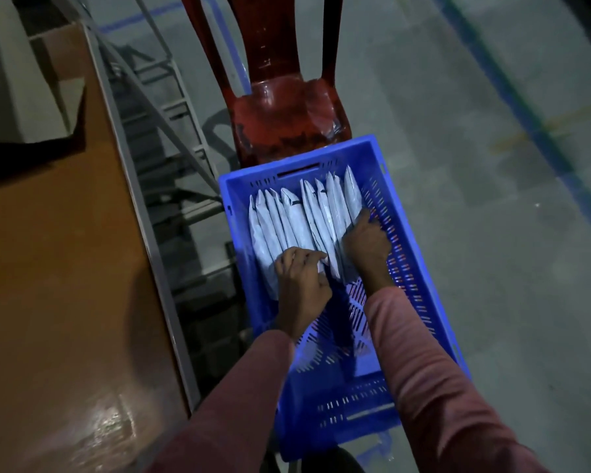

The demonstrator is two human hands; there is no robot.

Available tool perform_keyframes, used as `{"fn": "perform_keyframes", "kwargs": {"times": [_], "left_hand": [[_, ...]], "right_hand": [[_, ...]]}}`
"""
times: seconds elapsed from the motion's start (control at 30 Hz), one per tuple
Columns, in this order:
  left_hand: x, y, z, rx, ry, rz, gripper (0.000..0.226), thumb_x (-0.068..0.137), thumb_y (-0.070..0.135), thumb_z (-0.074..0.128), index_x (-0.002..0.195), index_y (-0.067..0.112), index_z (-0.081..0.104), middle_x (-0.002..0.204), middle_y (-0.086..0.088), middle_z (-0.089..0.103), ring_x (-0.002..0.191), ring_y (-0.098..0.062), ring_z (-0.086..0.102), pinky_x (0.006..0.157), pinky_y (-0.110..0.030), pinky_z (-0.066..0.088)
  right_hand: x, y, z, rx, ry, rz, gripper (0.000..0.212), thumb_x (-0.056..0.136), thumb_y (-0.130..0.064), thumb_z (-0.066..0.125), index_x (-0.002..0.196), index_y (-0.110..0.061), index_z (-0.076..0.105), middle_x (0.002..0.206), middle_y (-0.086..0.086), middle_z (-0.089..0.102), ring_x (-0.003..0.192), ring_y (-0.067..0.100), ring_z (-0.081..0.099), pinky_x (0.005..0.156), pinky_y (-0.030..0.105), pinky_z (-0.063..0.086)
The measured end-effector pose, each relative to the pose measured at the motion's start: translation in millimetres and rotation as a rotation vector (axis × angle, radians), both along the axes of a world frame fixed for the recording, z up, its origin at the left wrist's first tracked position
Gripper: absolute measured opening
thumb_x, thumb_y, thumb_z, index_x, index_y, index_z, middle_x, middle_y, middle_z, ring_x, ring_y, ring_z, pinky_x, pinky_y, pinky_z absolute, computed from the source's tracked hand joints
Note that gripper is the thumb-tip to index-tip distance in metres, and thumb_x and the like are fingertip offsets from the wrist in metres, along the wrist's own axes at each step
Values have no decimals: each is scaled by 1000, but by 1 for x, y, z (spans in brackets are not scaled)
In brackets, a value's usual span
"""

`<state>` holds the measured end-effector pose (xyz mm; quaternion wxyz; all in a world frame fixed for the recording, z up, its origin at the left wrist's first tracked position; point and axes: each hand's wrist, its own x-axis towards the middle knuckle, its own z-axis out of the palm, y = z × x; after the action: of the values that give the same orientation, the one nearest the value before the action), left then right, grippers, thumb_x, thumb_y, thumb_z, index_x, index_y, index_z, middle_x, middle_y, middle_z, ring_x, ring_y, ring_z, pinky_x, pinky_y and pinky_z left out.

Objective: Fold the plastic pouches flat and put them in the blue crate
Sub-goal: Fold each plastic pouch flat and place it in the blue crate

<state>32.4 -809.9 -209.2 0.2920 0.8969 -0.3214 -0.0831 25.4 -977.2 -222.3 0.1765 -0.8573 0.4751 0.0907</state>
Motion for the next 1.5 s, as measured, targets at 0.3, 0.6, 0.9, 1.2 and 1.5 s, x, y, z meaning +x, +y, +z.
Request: {"fn": "perform_keyframes", "kwargs": {"times": [0.3, 0.6, 0.9, 1.2, 1.5], "left_hand": [[-3, -2, 3, 113, -65, -66, 57, 73, 18, 56, 129, 17, 65, 136, -8, 58, 131, -36, 47, 107, -56, 39], [24, -39, 4, 480, -156, -411, 79, 89, 38, 5, 164, 17, 18, 173, -3, 9, 159, -33, 4, 124, -59, 8], [47, -44, -21, 655, -240, -474, 63, 106, 42, 19, 163, 17, 22, 172, -2, 12, 159, -34, 1, 123, -64, 0], [15, -8, 47, 549, -32, -230, 70, 97, 40, 45, 161, 17, 28, 170, -7, 20, 158, -33, 8, 125, -58, -2], [-18, 103, 150, 69, -351, 44, 33, 92, 26, 56, 122, 18, 69, 122, -3, 69, 126, -32, 57, 115, -61, 27]], "right_hand": [[3, -16, 0, 295, -74, -81, 49, 87, -20, 54, 134, -13, 45, 130, 22, 61, 116, 42, 60, 99, 48, 48], [-22, 9, 2, 163, -402, -67, 58, 93, -13, 56, 148, -3, 42, 144, 22, 53, 126, 40, 55, 99, 43, 46], [-32, 25, -3, 105, -317, 34, 81, 75, -17, 76, 148, -4, 43, 151, 26, 42, 138, 40, 42, 114, 46, 38], [-59, 59, 30, -41, -477, -8, 40, 93, -24, 55, 126, -5, 64, 132, 17, 61, 124, 35, 54, 100, 48, 49], [-97, 152, 128, 24, -621, 142, 44, 93, -24, 55, 135, -13, 60, 117, 12, 65, 110, 35, 56, 89, 47, 49]]}}
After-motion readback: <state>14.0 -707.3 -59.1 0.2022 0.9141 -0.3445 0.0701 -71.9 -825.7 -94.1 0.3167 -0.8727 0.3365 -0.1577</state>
